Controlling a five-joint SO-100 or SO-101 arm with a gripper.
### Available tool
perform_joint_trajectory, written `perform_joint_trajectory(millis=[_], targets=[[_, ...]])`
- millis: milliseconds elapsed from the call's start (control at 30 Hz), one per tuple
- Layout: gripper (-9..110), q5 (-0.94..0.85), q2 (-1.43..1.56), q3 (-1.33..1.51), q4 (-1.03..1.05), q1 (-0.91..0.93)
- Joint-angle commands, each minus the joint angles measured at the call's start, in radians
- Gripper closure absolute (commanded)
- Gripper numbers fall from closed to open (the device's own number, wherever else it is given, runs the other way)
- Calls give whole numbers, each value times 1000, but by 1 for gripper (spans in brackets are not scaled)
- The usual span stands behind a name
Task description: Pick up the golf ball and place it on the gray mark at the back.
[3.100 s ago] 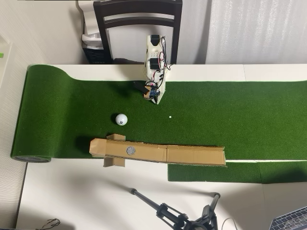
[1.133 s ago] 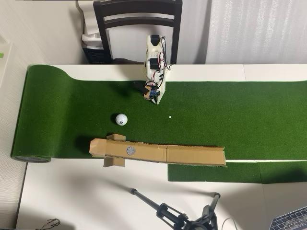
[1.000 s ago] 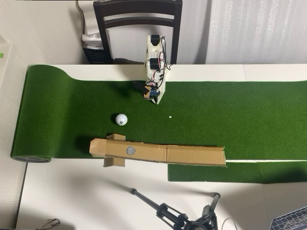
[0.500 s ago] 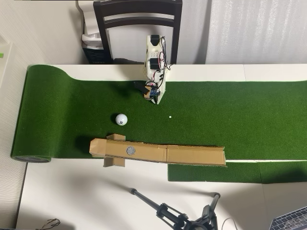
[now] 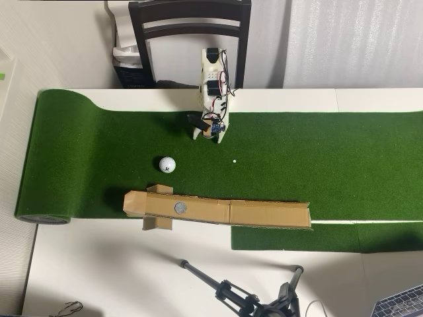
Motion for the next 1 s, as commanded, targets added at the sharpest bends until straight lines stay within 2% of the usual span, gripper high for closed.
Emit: perform_joint_trajectory(millis=[0, 100, 300, 400, 567, 700, 967], targets=[[46, -83, 101, -5, 12, -8], [40, -164, 101, -17, 14, -6], [40, -166, 101, -28, 23, 6], [40, -166, 101, -143, 38, -5], [40, -87, 74, -341, 253, 8], [40, -23, -92, -426, 281, -6], [40, -15, -512, -747, 287, 46]])
